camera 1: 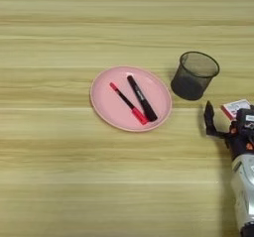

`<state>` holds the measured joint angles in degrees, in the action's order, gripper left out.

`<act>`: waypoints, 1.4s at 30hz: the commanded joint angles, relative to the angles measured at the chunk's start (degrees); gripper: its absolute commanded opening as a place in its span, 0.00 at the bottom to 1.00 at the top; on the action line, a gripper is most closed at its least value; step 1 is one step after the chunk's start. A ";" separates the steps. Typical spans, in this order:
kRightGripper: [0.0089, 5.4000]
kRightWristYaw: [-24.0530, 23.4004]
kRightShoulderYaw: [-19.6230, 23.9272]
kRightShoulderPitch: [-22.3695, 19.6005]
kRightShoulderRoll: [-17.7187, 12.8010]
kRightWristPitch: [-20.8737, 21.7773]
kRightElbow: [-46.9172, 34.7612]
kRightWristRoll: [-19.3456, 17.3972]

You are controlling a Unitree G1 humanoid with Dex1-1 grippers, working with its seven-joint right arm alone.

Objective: Move the objects on the table

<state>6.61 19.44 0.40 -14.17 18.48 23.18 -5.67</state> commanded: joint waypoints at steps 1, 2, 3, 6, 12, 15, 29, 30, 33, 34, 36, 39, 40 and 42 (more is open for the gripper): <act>1.00 -1.03 1.14 -3.63 -3.46 2.48 0.11 0.45; 1.00 -1.17 1.28 -3.95 -3.79 2.78 1.24 0.48; 1.00 -1.34 1.43 -4.24 -4.07 3.08 2.25 0.50; 1.00 -1.81 1.70 -4.67 -4.50 3.74 3.84 0.49; 1.00 -2.35 2.05 -5.87 -5.52 5.05 8.06 0.45; 1.00 -2.27 1.97 -6.51 -5.85 5.58 10.11 0.29; 1.00 1.14 2.42 -10.46 -7.05 7.45 21.12 -2.79; 1.00 1.49 2.32 -10.56 -7.01 7.57 21.37 -3.01; 1.00 2.36 1.95 -10.77 -6.90 7.78 21.82 -3.31; 1.00 2.67 1.81 -10.83 -6.85 7.60 22.02 -3.41; 1.00 3.32 1.61 -10.96 -6.75 7.14 22.42 -3.70; 1.00 4.02 1.32 -11.10 -6.63 7.10 22.98 -3.89; 1.00 4.18 1.15 -11.15 -6.64 7.14 23.19 -3.79; 1.00 4.62 0.96 -11.26 -6.67 6.76 23.38 -3.83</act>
<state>10.53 21.39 -9.64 -20.03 27.02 46.71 -9.79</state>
